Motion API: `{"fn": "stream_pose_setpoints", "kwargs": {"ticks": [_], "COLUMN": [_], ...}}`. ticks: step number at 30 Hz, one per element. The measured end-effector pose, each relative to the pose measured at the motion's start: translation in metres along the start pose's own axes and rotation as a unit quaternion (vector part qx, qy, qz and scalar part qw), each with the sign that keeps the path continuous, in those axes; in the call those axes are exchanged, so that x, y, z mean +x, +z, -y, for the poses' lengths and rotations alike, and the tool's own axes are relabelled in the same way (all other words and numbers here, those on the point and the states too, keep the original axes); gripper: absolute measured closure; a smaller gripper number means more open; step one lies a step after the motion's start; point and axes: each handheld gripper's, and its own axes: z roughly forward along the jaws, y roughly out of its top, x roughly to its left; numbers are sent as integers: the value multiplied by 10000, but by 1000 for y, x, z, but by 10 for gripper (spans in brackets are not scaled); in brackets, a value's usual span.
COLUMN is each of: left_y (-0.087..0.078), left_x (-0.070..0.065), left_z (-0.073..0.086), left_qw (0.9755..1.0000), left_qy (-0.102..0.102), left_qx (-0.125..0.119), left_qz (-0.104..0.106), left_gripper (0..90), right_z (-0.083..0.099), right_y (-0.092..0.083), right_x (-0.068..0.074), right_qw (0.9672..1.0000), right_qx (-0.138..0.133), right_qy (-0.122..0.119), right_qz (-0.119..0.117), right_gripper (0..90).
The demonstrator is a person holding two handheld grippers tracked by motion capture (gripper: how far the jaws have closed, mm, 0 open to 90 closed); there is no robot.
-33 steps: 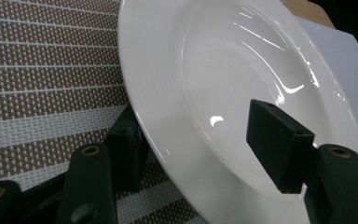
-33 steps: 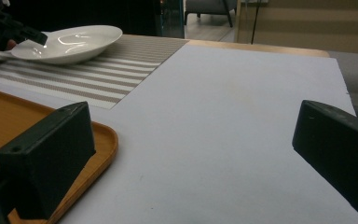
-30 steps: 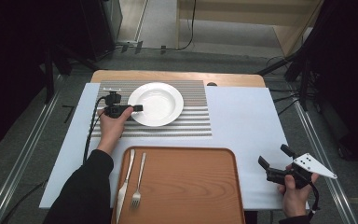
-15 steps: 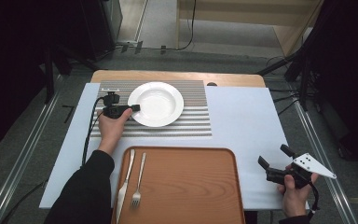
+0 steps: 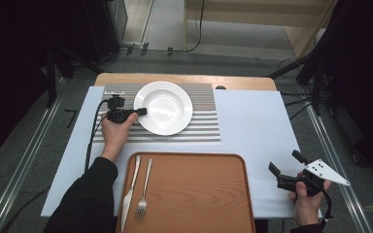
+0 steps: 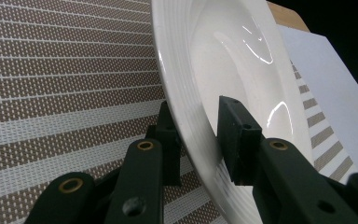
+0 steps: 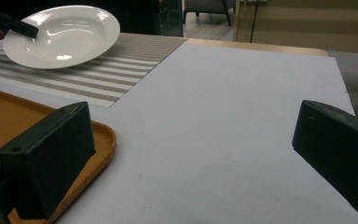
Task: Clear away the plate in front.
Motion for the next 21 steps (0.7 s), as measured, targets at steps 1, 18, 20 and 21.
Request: {"fn": "stream_pose_setpoints", "kwargs": {"ticks": [1,18,20,21], "left_y": [0,10,10,10], "left_x": [0,-12,-10,-10], "left_z": [0,-3,-3,-3], "left_qw": [10000,9995,9988,9986], "left_qy": [-14,-305,-480,-527], "left_qx": [4,-10,-44,-58], "left_qz": [-17,-8,51,58], "left_gripper": [697,803,820,822], "right_z": [0,1,1,1], "right_y": [0,-1,-1,-1], "right_x": [0,-2,-1,-1], "right_qw": [10000,10000,10000,10000], "right_qx": [1,7,2,1], "right_qy": [4,20,3,0], "right_qz": [-5,11,15,17], "right_gripper": [0,0,0,0]}}
